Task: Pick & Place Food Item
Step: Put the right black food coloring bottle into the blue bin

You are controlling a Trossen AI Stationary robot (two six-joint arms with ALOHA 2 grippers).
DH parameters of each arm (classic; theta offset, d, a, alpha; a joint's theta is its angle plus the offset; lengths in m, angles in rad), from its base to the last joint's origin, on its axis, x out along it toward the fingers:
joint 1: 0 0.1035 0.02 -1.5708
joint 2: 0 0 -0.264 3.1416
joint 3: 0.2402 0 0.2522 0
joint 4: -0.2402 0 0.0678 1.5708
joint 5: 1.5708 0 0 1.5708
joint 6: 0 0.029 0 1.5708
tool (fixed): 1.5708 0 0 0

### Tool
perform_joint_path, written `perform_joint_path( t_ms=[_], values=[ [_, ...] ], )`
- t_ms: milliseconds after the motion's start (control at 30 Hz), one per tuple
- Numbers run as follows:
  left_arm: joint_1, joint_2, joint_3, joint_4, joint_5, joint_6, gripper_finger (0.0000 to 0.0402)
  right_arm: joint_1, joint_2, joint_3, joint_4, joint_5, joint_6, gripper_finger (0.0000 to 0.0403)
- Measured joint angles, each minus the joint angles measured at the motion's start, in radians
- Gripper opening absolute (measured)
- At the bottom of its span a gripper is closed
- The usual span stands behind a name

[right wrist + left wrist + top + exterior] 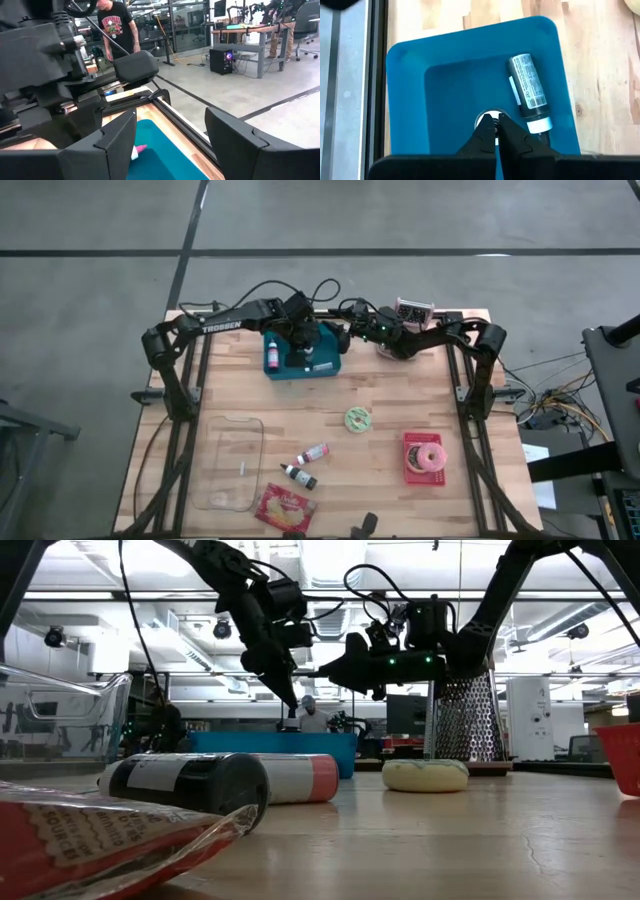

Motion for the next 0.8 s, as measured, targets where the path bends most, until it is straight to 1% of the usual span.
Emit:
perform_joint_path(
  t_ms=[500,600,800],
  values=[
    [0.004,0.0,-0.005,-0.006,0.008,-0.022,0.0003,0.0,0.0,0.0,0.0,0.0,0.001,0.0228],
    [0.004,0.0,-0.004,-0.007,0.03,-0.025,0.0018,0.0,0.0,0.0,0.0,-0.005,0.002,0.0228],
    [0.003,0.008,0.003,-0.022,0.057,-0.034,0.0073,0.0,0.0,0.0,-0.001,-0.006,0.002,0.0228]
  ],
)
